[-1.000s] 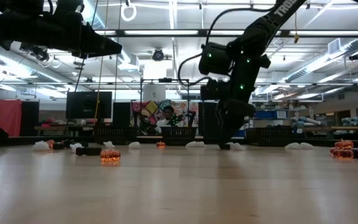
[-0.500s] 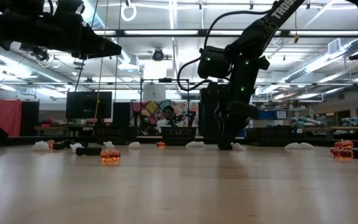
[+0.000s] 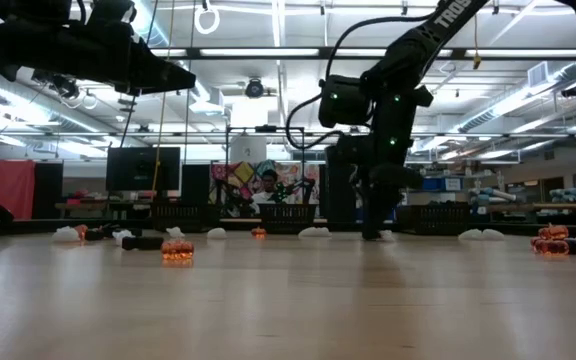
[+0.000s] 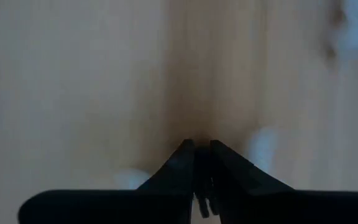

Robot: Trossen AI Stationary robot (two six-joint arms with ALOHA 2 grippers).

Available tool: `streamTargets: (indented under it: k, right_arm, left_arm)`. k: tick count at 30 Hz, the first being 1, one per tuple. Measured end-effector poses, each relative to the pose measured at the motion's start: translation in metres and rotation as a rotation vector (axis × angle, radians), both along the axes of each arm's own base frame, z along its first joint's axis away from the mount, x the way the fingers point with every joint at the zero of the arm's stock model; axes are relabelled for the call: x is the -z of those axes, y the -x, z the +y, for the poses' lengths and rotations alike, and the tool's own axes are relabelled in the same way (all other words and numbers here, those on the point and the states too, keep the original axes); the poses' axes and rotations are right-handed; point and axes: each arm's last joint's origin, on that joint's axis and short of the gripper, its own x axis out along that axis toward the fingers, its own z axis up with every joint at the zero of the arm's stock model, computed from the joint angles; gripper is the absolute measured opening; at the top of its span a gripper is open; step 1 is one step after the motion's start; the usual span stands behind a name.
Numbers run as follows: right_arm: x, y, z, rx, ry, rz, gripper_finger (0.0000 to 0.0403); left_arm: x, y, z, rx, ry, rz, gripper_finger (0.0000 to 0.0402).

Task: Sort Halloween decoration
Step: Put the black voodoo toy into the right black bin

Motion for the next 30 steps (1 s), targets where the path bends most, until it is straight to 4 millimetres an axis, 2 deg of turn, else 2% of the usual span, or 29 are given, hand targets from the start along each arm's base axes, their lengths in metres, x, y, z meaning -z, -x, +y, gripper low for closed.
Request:
streamTargets:
  k: [3, 9, 16, 23, 30]
  right_arm:
    - [-0.015, -0.005, -0.005, 0.007, 0.035, 0.002, 0.0049]
    - [-0.031, -0.003, -0.012, 0.025, 0.066, 0.090, 0.0049]
    - [-0.048, 0.010, -0.030, 0.109, 0.230, 0.268, 0.0050]
    - [-0.056, 0.025, -0.056, 0.282, 0.408, 0.366, 0.0050]
    - [-0.056, 0.048, -0.097, 0.430, 0.357, 0.375, 0.0050]
  left_arm:
    - [0.000, 0.000, 0.000, 0.000, 0.000, 0.000, 0.0194]
    - [0.001, 0.000, 0.000, 0.000, 0.000, 0.013, 0.0194]
    - [0.001, 0.000, 0.000, 0.000, 0.000, 0.014, 0.0194]
    - [0.001, 0.000, 0.000, 0.000, 0.000, 0.015, 0.0194]
    - [0.001, 0.000, 0.000, 0.000, 0.000, 0.016, 0.0194]
